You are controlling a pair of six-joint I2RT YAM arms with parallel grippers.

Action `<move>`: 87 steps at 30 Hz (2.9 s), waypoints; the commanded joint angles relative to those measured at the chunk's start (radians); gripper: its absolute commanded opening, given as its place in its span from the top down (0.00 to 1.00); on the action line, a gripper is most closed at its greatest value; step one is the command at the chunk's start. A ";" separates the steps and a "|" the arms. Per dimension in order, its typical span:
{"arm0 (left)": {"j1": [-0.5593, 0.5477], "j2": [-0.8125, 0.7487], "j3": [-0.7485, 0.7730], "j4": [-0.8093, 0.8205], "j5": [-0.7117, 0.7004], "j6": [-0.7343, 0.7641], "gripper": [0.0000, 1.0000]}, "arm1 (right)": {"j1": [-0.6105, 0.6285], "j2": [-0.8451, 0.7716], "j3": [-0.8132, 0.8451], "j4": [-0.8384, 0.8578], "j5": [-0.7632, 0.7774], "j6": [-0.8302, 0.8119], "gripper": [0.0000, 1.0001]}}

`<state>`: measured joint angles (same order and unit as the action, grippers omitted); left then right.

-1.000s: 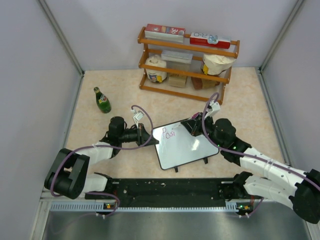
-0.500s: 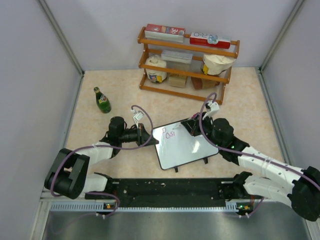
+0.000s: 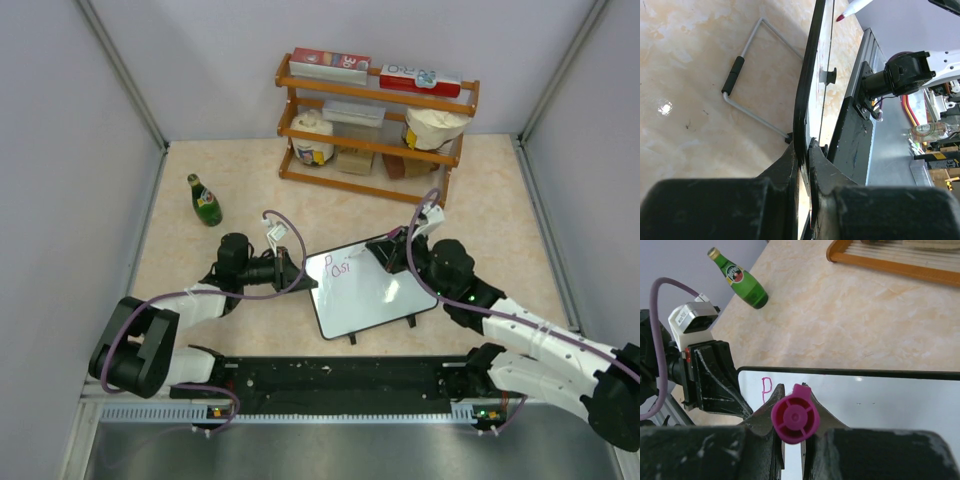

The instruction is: Write a sentence on the whiteboard

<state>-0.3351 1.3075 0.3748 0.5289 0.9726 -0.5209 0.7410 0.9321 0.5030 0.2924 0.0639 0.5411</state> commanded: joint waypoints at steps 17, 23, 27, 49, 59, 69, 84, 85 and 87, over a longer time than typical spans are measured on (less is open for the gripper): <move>-0.005 0.012 0.001 -0.029 -0.071 0.094 1.00 | -0.008 -0.036 -0.004 0.007 0.013 -0.038 1.00; -0.005 0.013 0.004 -0.029 -0.069 0.094 1.00 | -0.008 -0.021 0.002 0.010 0.017 -0.041 1.00; -0.005 0.012 0.001 -0.027 -0.069 0.094 1.00 | -0.008 -0.010 0.000 0.016 0.017 -0.036 1.00; -0.005 0.010 0.001 -0.026 -0.068 0.093 1.00 | -0.008 -0.108 -0.024 -0.027 0.005 -0.015 1.00; -0.005 0.012 0.000 -0.023 -0.068 0.091 1.00 | -0.006 -0.121 -0.029 -0.041 0.007 -0.020 1.00; -0.005 0.016 0.001 -0.020 -0.069 0.091 1.00 | -0.008 -0.124 -0.021 -0.055 0.011 -0.024 1.00; -0.004 0.019 0.003 -0.021 -0.066 0.091 1.00 | -0.008 -0.121 -0.014 -0.058 0.028 -0.041 1.00; -0.005 0.019 0.003 -0.020 -0.068 0.091 1.00 | -0.009 -0.119 -0.014 -0.056 0.030 -0.041 1.00; -0.005 0.018 0.001 -0.018 -0.068 0.090 1.00 | -0.009 -0.115 -0.008 -0.055 0.030 -0.046 1.00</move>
<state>-0.3359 1.3075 0.3752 0.5297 0.9726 -0.5205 0.7410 0.8307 0.4709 0.2153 0.0776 0.5156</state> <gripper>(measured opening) 0.109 0.087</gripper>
